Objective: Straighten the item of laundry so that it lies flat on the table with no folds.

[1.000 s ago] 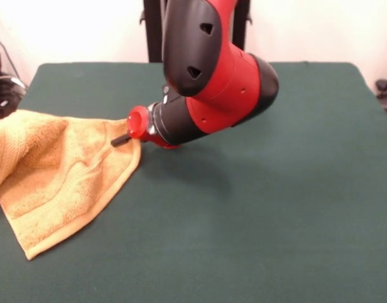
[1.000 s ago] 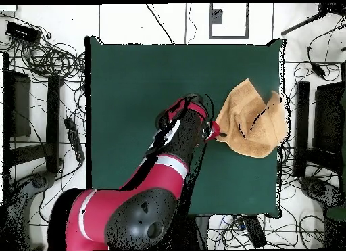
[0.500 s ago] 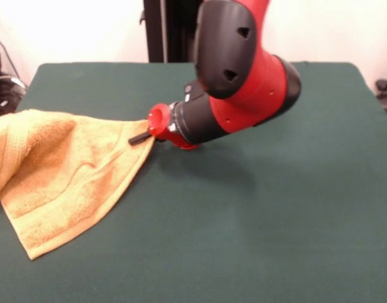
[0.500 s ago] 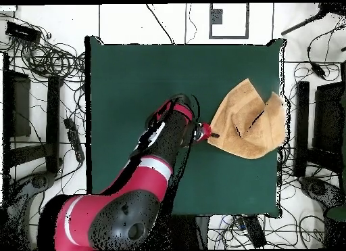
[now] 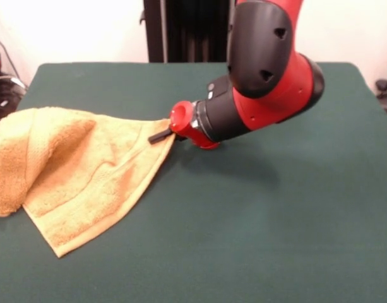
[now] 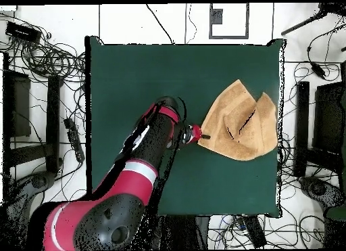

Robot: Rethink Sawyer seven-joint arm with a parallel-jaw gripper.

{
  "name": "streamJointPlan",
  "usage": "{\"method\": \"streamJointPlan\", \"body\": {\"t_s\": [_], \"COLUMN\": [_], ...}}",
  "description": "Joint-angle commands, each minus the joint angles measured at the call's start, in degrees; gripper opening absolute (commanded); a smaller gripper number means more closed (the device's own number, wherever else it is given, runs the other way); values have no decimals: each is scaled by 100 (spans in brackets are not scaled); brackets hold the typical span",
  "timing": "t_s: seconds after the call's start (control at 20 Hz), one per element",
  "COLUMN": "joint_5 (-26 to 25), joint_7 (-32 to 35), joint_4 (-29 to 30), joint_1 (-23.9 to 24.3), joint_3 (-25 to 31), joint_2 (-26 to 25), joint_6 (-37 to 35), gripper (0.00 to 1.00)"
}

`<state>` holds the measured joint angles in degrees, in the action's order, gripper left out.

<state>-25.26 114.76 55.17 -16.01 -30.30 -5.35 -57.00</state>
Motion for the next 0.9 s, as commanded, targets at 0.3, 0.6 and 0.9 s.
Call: {"method": "streamJointPlan", "body": {"t_s": [0.3,0.6,0.9], "joint_5": [1032,1112,1176], "joint_7": [2527,2773,2713], "joint_4": [654,786,974], "joint_1": [-516,-621,-754], "joint_3": [1105,1167,1248], "joint_2": [-385,-347,-194], "joint_6": [388,520,439], "gripper": [0,0,0]}}
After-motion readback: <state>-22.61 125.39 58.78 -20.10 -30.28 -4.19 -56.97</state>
